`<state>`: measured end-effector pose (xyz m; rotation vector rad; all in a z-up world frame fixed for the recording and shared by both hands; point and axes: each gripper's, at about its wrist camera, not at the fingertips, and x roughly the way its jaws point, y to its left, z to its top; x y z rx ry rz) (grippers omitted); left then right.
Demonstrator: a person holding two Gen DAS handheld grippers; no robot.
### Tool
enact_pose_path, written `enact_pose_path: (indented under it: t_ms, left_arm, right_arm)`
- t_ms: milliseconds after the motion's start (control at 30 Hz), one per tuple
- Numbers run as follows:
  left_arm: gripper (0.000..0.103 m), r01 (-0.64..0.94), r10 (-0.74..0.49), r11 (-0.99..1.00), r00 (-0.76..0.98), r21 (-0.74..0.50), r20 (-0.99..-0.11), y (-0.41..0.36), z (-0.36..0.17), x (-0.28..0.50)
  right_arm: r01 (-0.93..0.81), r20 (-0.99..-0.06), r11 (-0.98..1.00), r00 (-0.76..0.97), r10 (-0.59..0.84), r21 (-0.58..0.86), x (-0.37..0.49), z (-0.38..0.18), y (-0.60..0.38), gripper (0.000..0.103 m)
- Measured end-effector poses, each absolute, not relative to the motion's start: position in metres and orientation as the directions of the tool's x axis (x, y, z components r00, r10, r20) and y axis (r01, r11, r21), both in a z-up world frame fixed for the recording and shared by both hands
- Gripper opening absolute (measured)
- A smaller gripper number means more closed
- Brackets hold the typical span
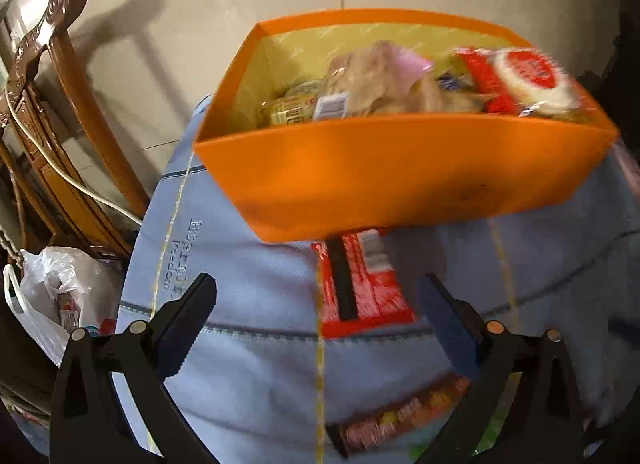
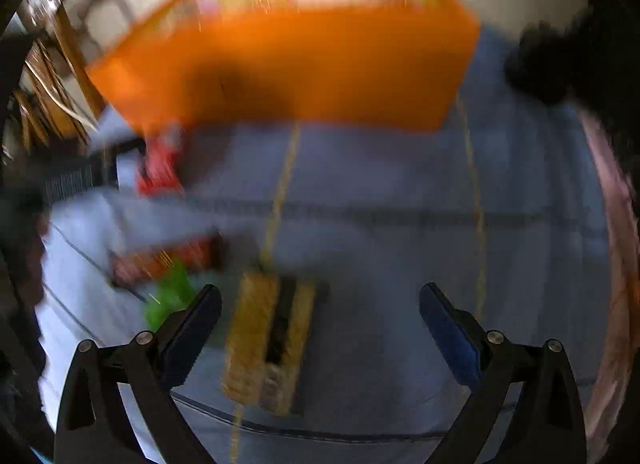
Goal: Organize snacks
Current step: 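Grasp the red wafer bar with the left tool while the right grasps the cracker pack, then lower both packs into the orange box and open both tools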
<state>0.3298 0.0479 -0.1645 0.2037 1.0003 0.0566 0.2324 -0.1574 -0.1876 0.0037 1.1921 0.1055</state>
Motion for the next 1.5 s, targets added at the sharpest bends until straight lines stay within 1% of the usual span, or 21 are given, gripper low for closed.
enact_pose_path:
  t_ms: [67,167,300,367,400,433,467,500,533,567,633,667,767,900,1033,1133,1233,1300,1367,1433,1500]
  left_arm:
    - [0.099,0.047,0.169,0.972,0.543,0.23,-0.823,0.046,-0.175,0.34]
    - [0.099,0.063,0.153,0.975,0.499,0.212,-0.853,0.043,-0.195,0.354]
    - [0.099,0.071,0.173,0.97,0.474,0.233,-0.864,0.042,-0.213,0.364]
    - [0.099,0.054,0.165,0.975,0.471,0.215,-0.867,0.045,-0.218,0.366]
    - [0.099,0.039,0.146,0.982,0.473,0.186,-0.869,0.049,-0.22,0.367]
    - [0.093,0.036,0.113,0.988,0.476,0.148,-0.872,0.054,-0.221,0.365]
    - [0.073,0.049,0.059,0.994,0.477,0.094,-0.877,0.058,-0.22,0.36]
    - [0.066,0.072,-0.001,0.997,0.471,0.037,-0.882,0.059,-0.219,0.358]
    - [0.052,0.096,0.002,0.994,0.474,0.054,-0.88,0.056,-0.218,0.354]
    - [0.045,0.124,-0.007,0.991,0.476,0.059,-0.879,0.053,-0.217,0.351]
    - [0.045,0.134,0.028,0.985,0.484,0.106,-0.875,0.048,-0.218,0.344]
    - [0.045,0.129,0.026,0.987,0.478,0.1,-0.878,0.049,-0.218,0.341]
    - [0.045,0.117,-0.025,0.993,0.461,0.033,-0.887,0.058,-0.212,0.33]
    - [0.045,0.1,0.0,0.993,0.501,0.059,-0.865,0.073,-0.186,0.31]
    - [0.045,0.086,-0.021,0.996,0.548,0.031,-0.836,0.085,-0.138,0.29]
    - [0.045,0.057,0.031,0.995,0.634,0.086,-0.773,0.084,-0.077,0.285]
    - [0.045,0.068,-0.002,0.996,0.701,0.063,-0.714,0.083,-0.028,0.305]
    - [0.045,0.07,0.005,0.994,0.727,0.081,-0.686,0.071,-0.006,0.318]
    - [0.045,0.077,-0.005,0.994,0.725,0.075,-0.689,0.059,0.004,0.336]
    - [0.045,0.072,-0.009,0.996,0.712,0.06,-0.702,0.053,0.005,0.358]
    - [0.045,0.06,0.02,0.994,0.709,0.088,-0.705,0.046,0.004,0.369]
  right_arm:
    - [-0.066,-0.931,0.996,0.358,0.077,0.057,0.23,-0.2,-0.154,0.099]
    - [-0.043,-0.926,0.995,0.364,0.101,0.092,0.226,-0.21,-0.152,0.099]
    - [-0.046,-0.916,0.992,0.381,0.123,0.114,0.222,-0.216,-0.147,0.1]
    - [-0.048,-0.91,0.993,0.398,0.114,0.104,0.219,-0.218,-0.143,0.1]
    - [-0.053,-0.908,0.994,0.404,0.106,0.092,0.216,-0.218,-0.14,0.099]
    - [-0.053,-0.904,0.996,0.418,0.091,0.076,0.213,-0.219,-0.139,0.095]
    - [-0.036,-0.899,0.998,0.433,0.064,0.054,0.208,-0.218,-0.139,0.082]
    - [-0.033,-0.895,0.998,0.443,0.054,0.044,0.202,-0.216,-0.136,0.058]
    - [-0.038,-0.891,0.999,0.453,0.03,0.014,0.198,-0.214,-0.135,0.05]
    - [-0.041,-0.893,0.999,0.449,0.01,-0.01,0.196,-0.212,-0.134,0.047]
    - [-0.025,-0.902,0.999,0.429,0.039,0.032,0.192,-0.211,-0.14,0.047]
    - [0.0,-0.902,0.999,0.43,0.048,0.053,0.189,-0.209,-0.145,0.047]
    - [0.021,-0.894,0.998,0.445,0.051,0.067,0.181,-0.197,-0.154,0.047]
    - [0.03,-0.868,0.996,0.493,0.06,0.086,0.17,-0.165,-0.165,0.047]
    - [0.021,-0.833,0.991,0.544,0.102,0.136,0.164,-0.125,-0.179,0.047]
    - [0.015,-0.766,0.992,0.637,0.088,0.126,0.186,-0.074,-0.187,0.047]
    - [-0.022,-0.69,0.987,0.713,0.127,0.16,0.221,-0.024,-0.193,0.047]
    - [-0.036,-0.667,0.982,0.729,0.152,0.185,0.251,-0.006,-0.192,0.047]
    - [-0.06,-0.653,0.979,0.737,0.176,0.196,0.285,0.009,-0.19,0.047]
    - [-0.077,-0.658,0.975,0.726,0.198,0.209,0.302,0.016,-0.187,0.047]
    - [-0.09,-0.669,0.974,0.714,0.208,0.207,0.323,0.018,-0.183,0.047]
